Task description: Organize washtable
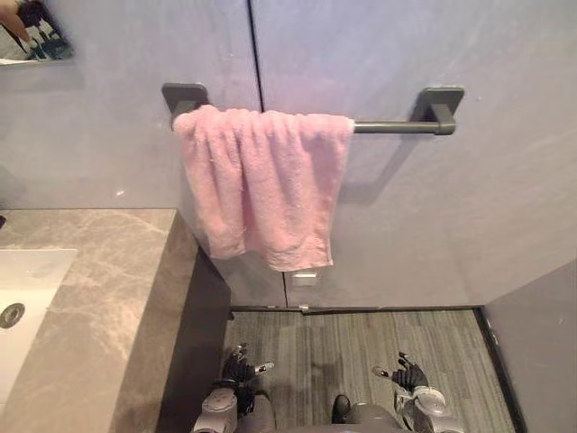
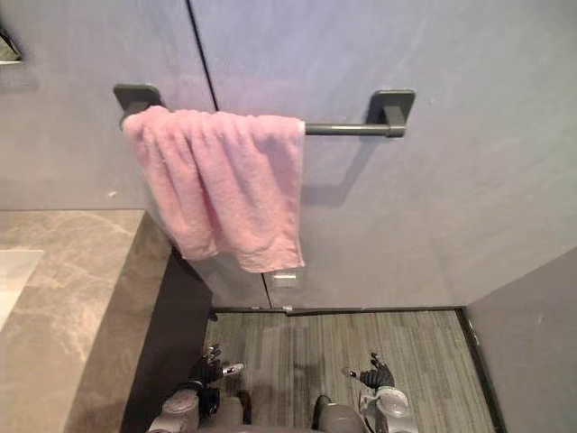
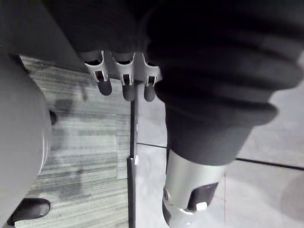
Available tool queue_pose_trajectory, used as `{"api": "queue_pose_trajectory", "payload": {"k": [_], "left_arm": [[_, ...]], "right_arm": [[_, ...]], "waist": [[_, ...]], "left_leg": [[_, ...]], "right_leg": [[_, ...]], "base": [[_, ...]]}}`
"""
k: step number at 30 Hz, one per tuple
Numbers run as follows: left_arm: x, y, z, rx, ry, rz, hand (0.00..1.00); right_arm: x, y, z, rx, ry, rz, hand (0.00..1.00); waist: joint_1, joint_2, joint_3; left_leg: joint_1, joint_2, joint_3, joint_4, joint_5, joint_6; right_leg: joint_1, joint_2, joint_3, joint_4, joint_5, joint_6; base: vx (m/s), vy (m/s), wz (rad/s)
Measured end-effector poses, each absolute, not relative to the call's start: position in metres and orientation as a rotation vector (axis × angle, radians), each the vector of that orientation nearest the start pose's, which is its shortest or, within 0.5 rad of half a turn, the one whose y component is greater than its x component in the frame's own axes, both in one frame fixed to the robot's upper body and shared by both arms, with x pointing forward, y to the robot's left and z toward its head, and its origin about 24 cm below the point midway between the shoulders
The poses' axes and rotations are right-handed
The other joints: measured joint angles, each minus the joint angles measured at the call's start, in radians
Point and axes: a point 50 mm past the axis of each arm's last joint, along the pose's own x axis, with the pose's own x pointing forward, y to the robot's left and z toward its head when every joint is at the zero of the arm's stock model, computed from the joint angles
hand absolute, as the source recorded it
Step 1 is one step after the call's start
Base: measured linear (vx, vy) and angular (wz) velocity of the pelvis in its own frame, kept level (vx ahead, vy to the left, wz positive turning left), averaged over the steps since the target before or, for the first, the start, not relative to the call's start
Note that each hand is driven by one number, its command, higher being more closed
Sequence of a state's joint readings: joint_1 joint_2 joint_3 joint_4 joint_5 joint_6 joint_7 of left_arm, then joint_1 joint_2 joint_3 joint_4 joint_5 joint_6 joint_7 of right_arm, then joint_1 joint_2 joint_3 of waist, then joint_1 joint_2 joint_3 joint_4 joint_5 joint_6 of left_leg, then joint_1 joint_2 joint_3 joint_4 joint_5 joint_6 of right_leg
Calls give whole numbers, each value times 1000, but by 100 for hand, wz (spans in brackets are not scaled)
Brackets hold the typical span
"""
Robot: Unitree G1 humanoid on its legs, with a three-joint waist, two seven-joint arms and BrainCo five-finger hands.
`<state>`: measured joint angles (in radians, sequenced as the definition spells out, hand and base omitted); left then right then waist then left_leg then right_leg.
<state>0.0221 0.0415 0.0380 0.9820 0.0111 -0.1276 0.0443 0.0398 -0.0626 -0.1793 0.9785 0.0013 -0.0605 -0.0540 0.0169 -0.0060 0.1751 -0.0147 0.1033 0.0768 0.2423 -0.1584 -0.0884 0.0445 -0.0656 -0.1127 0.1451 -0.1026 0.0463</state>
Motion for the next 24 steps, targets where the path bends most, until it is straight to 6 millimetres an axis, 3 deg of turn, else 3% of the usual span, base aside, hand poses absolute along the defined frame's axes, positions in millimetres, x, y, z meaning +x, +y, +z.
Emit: {"api": "queue_pose_trajectory", "payload": {"k": [8, 15, 17, 24], "left_arm": [[131, 189, -146, 88, 909, 115, 0], [134, 190, -142, 84, 878, 124, 0], [148, 191, -130, 71, 783, 145, 0], [193, 211, -55, -29, 331, 275, 0]], "right_arm": [[115, -195, -153, 12, 998, -238, 0], [110, -199, -154, -21, 1012, -221, 0], [110, -199, -154, -22, 1009, -223, 0], [117, -205, -148, -48, 959, -229, 0]], "waist": [[-1, -12, -10], [-2, -17, -41], [-1, -22, -45], [-1, -20, -46]], "left_leg": [[74, -51, 51, -93, 21, 43], [98, -56, 36, -150, 48, 45], [99, -58, 24, -171, 62, 46], [101, -68, -6, -206, 88, 52]], "right_leg": [[22, -34, 55, -44, 18, 29], [28, -32, 40, -64, 22, 27], [29, -32, 29, -71, 26, 25], [40, -38, 3, -96, 40, 24]], "base": [[30, 86, -16], [-4, -8, 5], [3, -19, 16], [-22, -6, 11]]}}
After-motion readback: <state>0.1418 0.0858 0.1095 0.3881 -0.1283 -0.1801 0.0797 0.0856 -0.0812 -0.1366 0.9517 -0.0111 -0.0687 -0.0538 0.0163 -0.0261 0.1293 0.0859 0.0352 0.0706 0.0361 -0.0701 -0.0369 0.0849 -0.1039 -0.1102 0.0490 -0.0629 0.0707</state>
